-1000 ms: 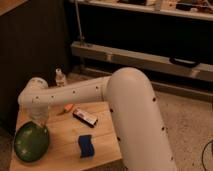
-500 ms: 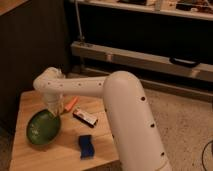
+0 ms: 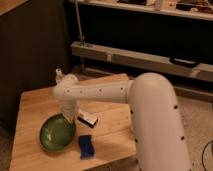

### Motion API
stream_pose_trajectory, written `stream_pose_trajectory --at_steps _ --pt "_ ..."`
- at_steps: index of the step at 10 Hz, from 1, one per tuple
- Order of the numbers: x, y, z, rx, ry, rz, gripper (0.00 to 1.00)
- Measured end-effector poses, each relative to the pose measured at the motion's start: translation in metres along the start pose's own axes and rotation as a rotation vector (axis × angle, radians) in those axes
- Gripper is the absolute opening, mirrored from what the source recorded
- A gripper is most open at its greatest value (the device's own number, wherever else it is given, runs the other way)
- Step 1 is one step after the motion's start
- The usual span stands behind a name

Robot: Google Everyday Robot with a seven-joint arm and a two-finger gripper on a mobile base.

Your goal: Drag the ceramic bowl in a circle

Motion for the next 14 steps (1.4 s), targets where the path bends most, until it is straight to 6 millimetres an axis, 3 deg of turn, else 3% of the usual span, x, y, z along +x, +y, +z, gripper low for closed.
stream_pose_trajectory --at_steps 2,4,6,7,11,14 --pt "-0.032 -0.021 -0.002 -0.005 -0.001 -0.015 0.0" --pt "-0.054 -0.054 -0.01 -0.005 0.016 -0.053 0.0" --pt "-0.059 -0.091 -0.021 -0.005 0.028 -0.115 0.0" --pt "-0.056 -0.106 -0.022 -0.001 0.03 -0.139 0.0" --pt "0.005 -0.156 -0.018 0.009 0.045 -0.241 0.0" --pt "0.047 -0.162 -0.017 0.012 0.056 -0.27 0.0"
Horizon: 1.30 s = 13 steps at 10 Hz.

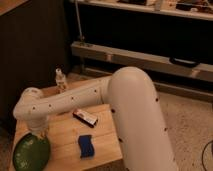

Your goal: Drag the ceramic bowl in a circle

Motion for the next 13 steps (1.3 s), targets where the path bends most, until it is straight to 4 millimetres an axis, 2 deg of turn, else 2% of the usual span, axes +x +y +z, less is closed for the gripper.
stream_pose_trajectory --at_steps 1,3,5,6,7,8,9,11,13 --pt "0.01 0.008 0.001 -0.001 -0.001 0.001 0.0" --pt "0.021 0.04 0.006 0.002 -0.016 0.029 0.0" --pt "0.02 0.075 0.01 0.0 -0.033 0.081 0.0" --pt "0.013 0.1 0.012 -0.009 -0.048 0.123 0.0" --pt "0.003 0.12 0.012 -0.021 -0.061 0.157 0.0" --pt "-0.016 0.137 0.011 -0.035 -0.075 0.199 0.0" --pt "-0.032 0.146 0.009 -0.048 -0.086 0.224 0.0" --pt "-0.071 0.154 0.009 -0.093 -0.124 0.256 0.0" --pt "-0.105 0.147 0.008 -0.137 -0.145 0.271 0.0"
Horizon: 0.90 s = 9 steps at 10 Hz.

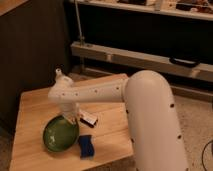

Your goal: Drag the ceramic bowl in a circle

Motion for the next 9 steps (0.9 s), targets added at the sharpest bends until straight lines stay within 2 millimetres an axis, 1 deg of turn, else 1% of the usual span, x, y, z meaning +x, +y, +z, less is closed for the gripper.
stream_pose_trajectory --at_steps 1,2,3,5,6,7,8,9 --pt "-0.019 0.0 -0.002 -0.034 0.002 0.008 0.0" --pt "-0.029 -0.008 -0.005 -0.049 0.007 0.002 0.0" --pt "-0.041 -0.025 -0.009 -0.061 0.019 -0.018 0.0" --pt "-0.052 -0.056 -0.016 -0.05 0.055 -0.064 0.0" --pt "-0.056 -0.083 -0.02 -0.036 0.075 -0.104 0.0" --pt "-0.057 -0.115 -0.026 -0.024 0.098 -0.157 0.0" --pt "-0.053 -0.141 -0.03 -0.018 0.117 -0.203 0.0" --pt "-0.046 -0.161 -0.036 -0.013 0.133 -0.242 0.0"
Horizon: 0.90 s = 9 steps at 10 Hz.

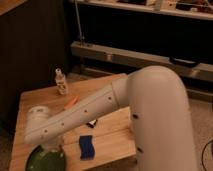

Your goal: Drag the ceramic bowl in a circle

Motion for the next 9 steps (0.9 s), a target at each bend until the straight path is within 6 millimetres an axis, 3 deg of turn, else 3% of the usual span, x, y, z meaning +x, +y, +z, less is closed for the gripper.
stream_pose_trajectory --at_steps 2,4,7,9 --pt "0.039 -0.032 -0.008 0.01 0.034 -0.082 0.0" --pt "0.084 -0.041 -0.011 0.013 0.051 -0.135 0.0" --pt "0.115 -0.015 0.002 0.021 0.033 -0.137 0.0" --pt "0.126 0.031 0.022 0.047 0.0 -0.094 0.0"
